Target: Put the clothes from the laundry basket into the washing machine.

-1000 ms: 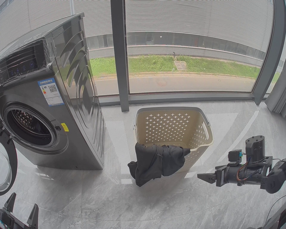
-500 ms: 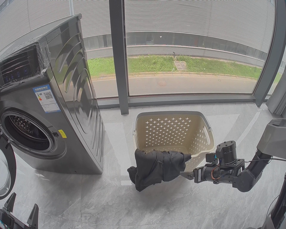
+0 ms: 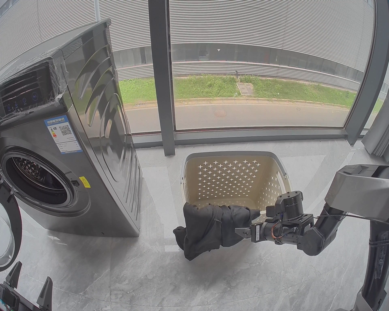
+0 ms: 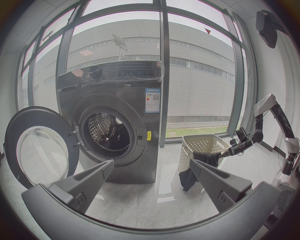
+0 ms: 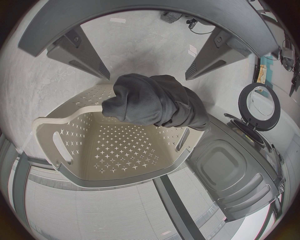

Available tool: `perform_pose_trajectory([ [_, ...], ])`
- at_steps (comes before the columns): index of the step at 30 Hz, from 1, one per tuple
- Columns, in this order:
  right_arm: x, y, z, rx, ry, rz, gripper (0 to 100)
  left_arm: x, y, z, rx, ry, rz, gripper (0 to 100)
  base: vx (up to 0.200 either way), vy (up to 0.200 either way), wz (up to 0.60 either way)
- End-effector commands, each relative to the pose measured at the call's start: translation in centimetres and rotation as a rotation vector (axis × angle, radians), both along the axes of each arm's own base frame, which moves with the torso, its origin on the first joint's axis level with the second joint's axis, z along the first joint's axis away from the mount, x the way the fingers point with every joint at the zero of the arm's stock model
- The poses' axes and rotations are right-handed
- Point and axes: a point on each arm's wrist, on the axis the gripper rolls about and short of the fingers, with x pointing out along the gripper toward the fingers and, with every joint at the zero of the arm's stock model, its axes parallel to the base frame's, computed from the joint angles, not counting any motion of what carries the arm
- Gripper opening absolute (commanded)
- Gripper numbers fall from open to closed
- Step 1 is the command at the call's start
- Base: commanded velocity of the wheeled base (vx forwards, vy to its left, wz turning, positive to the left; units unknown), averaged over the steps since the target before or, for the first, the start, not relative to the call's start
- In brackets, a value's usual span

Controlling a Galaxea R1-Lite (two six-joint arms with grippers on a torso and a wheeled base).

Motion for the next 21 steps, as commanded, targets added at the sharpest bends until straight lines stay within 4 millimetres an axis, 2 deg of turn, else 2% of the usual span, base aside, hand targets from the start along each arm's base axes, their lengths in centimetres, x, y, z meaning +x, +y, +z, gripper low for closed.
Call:
perform_pose_trajectory([
  [1,0.8,0.5,-1.5,-0.008,0.016,0.001,100,0.0,0.0,-0.5,0.000,0.000,0.002,100,0.000,0.000,0.00],
  [21,2.1,1.1,-3.0,-0.010,0.007,-0.005,100,0.0,0.0,-0.5,-0.004,0.000,0.002,100,0.000,0.000,0.00],
])
